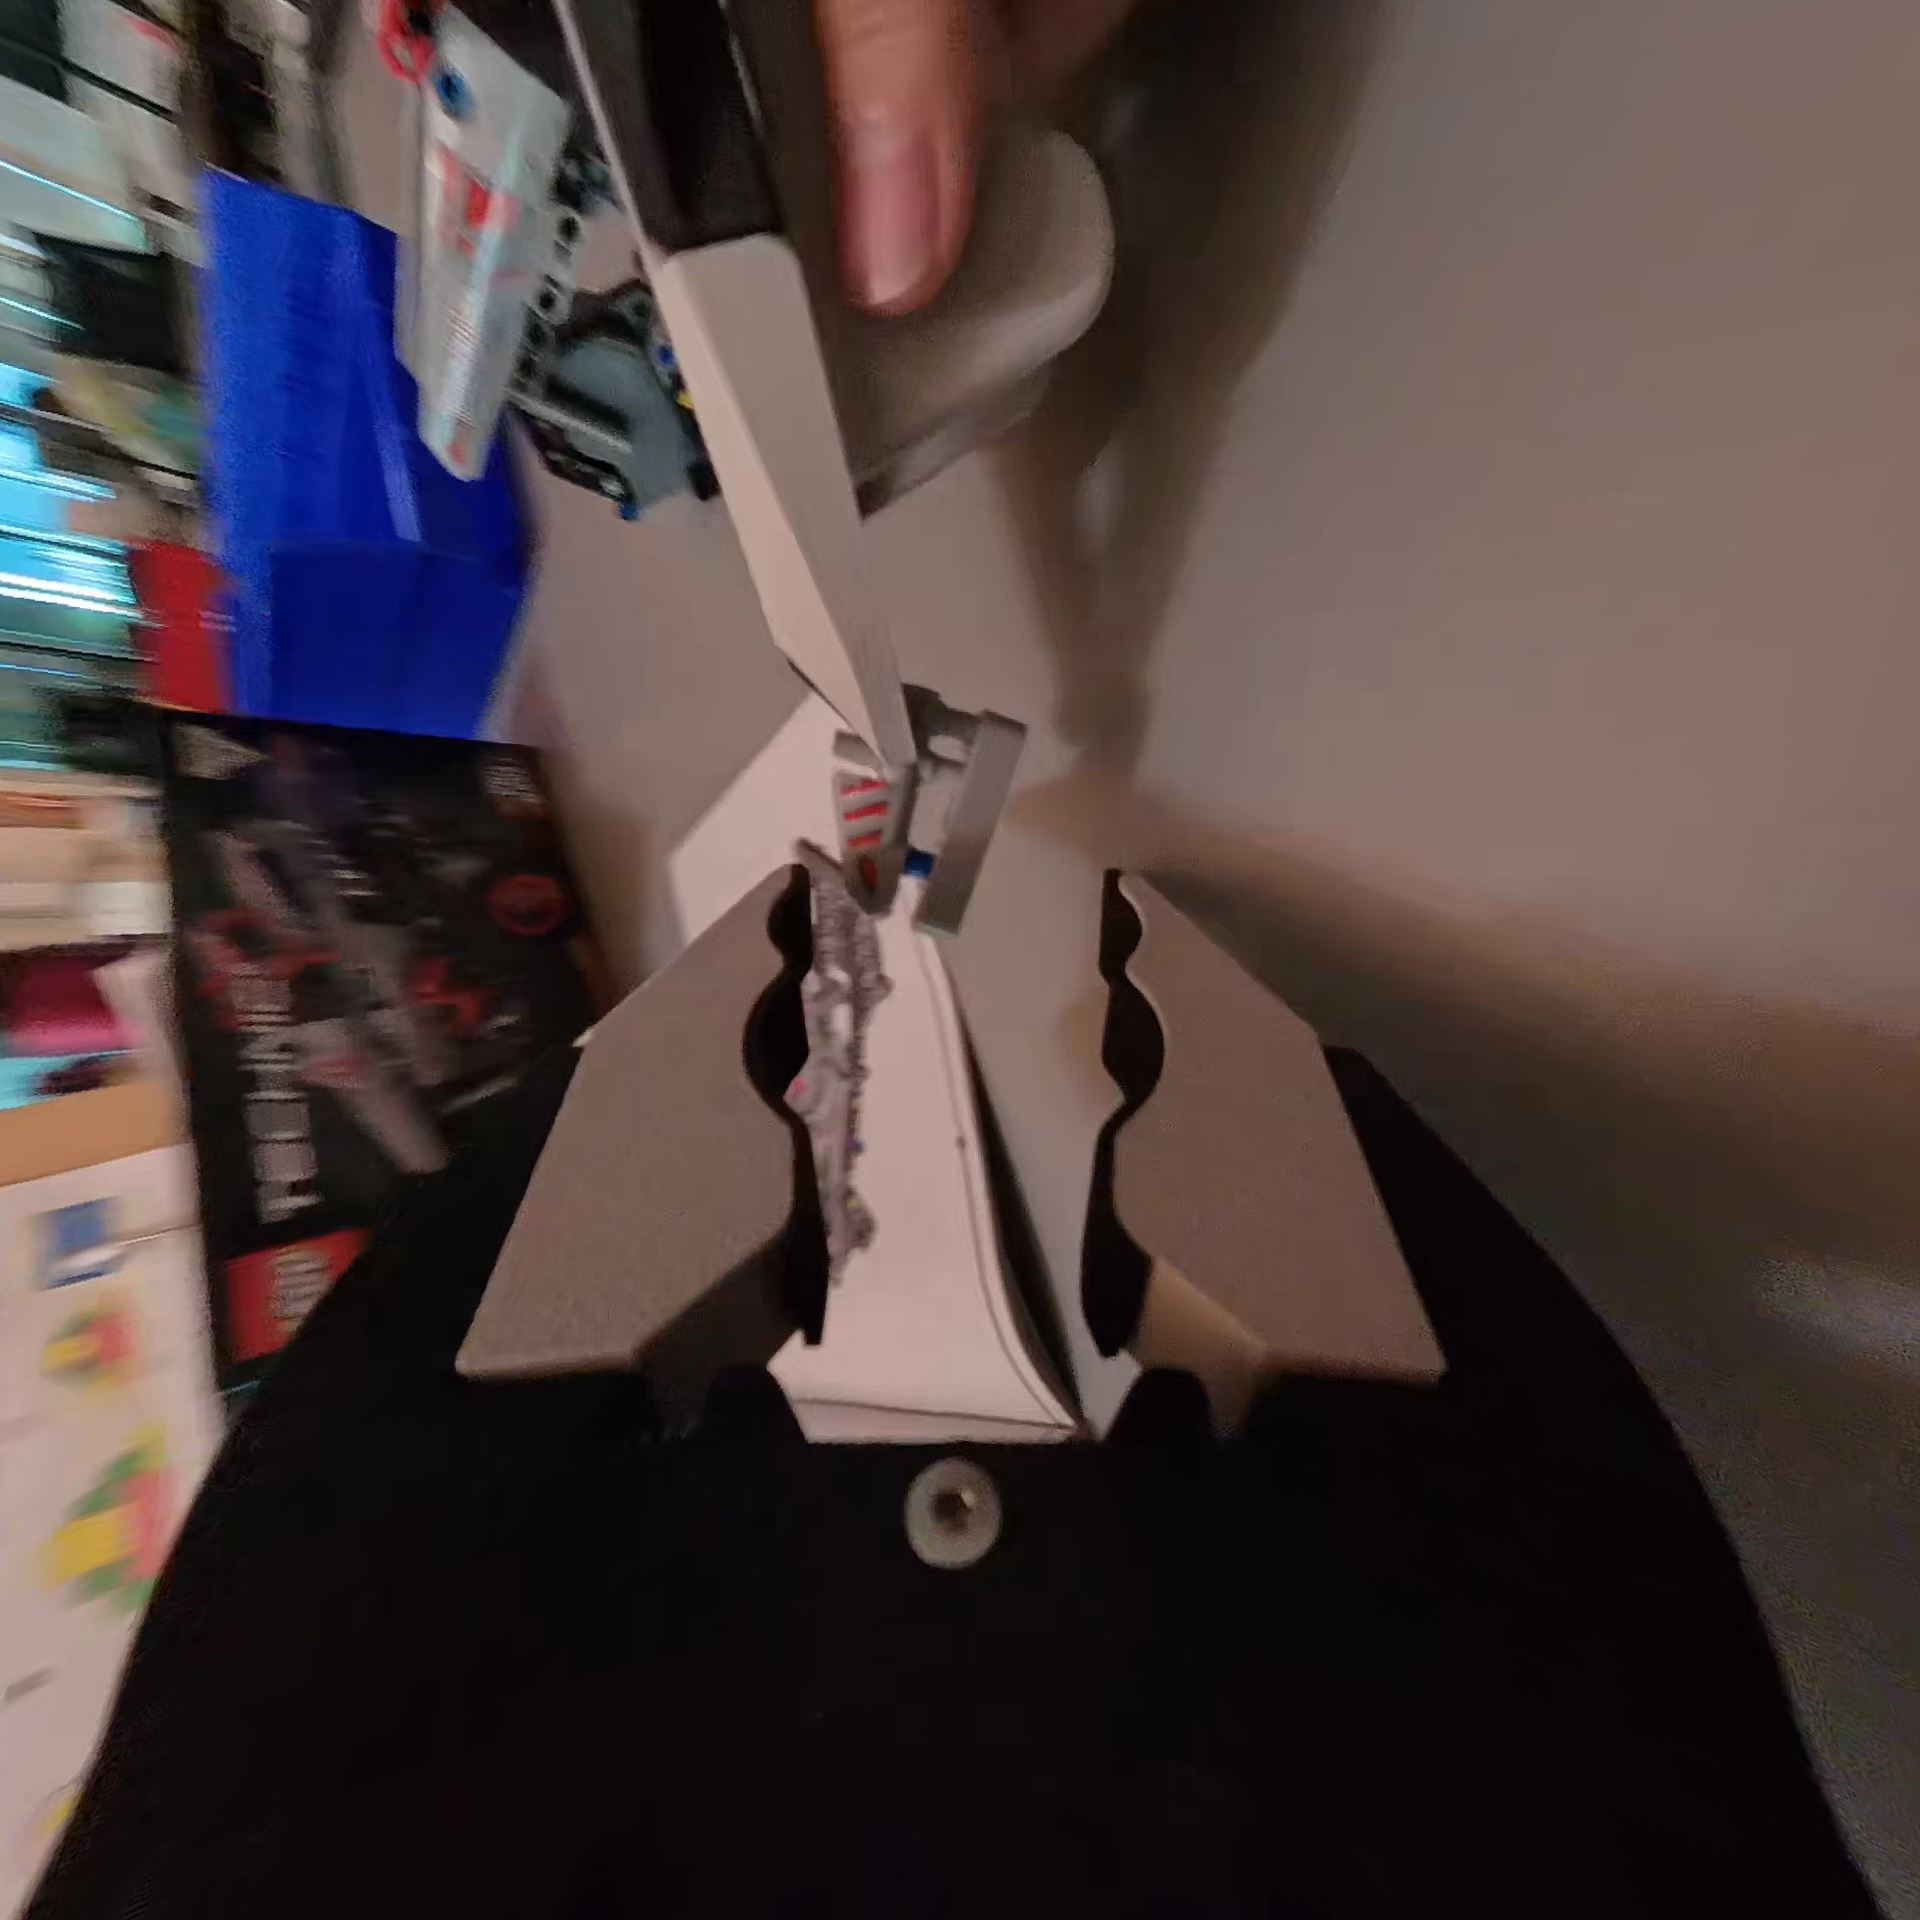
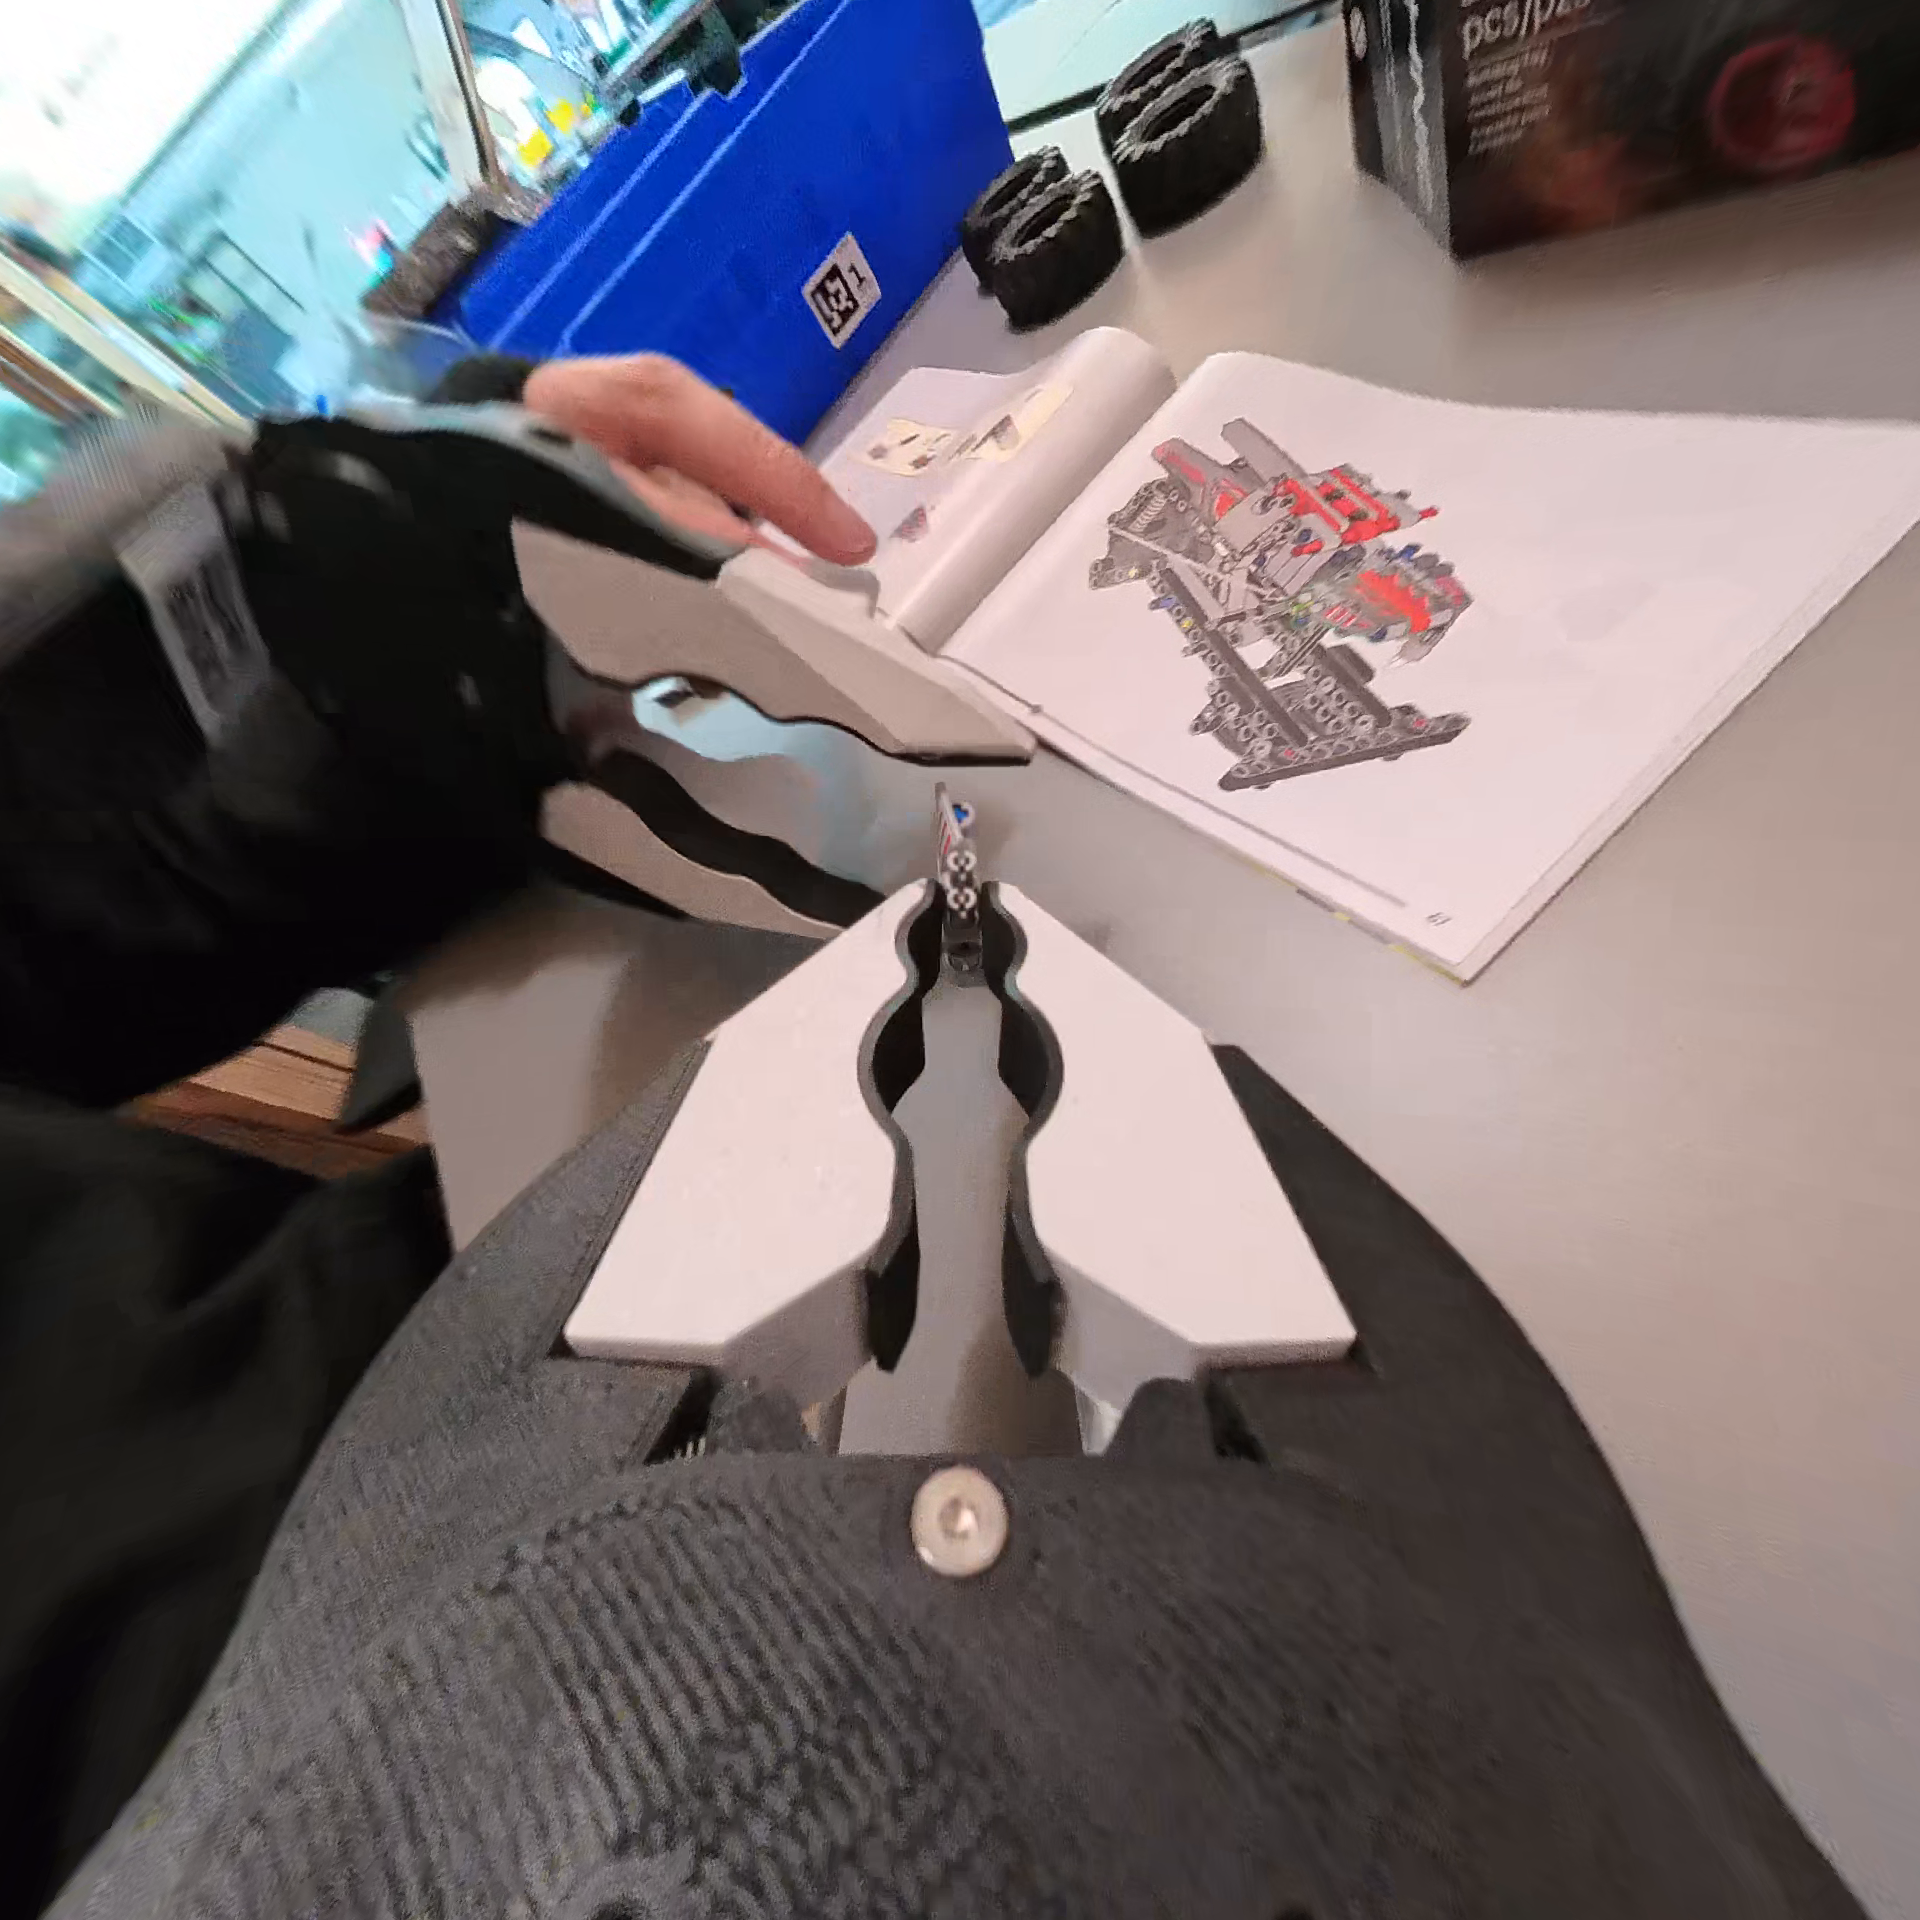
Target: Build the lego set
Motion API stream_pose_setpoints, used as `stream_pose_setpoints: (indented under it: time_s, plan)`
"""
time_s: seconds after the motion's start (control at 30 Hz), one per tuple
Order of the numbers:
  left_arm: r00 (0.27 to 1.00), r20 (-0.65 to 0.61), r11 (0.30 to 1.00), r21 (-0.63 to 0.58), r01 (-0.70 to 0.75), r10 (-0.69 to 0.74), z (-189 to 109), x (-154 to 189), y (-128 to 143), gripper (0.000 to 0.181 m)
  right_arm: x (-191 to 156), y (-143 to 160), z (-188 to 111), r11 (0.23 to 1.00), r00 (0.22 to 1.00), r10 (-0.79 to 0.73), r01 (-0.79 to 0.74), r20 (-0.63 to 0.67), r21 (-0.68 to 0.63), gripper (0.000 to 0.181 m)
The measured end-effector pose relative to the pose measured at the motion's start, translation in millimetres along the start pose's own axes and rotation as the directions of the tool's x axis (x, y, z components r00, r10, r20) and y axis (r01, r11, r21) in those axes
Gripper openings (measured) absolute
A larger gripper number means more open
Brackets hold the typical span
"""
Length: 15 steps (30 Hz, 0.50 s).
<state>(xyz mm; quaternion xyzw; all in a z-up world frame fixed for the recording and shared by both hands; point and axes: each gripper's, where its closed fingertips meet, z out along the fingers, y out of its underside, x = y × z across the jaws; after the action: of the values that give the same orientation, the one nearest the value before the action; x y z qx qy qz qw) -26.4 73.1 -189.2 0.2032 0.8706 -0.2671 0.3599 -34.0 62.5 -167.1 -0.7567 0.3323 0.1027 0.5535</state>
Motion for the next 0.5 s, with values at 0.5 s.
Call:
stream_pose_setpoints:
  time_s: [0.5]
  plan:
    - [0.985,0.045,0.985,-0.026,0.17,-0.169,-6.2,12.2,-0.3,0.03,-35.0,8.7,10.1,0.841,0.833,-0.538,0.54,-0.126,-0.021,0.052]
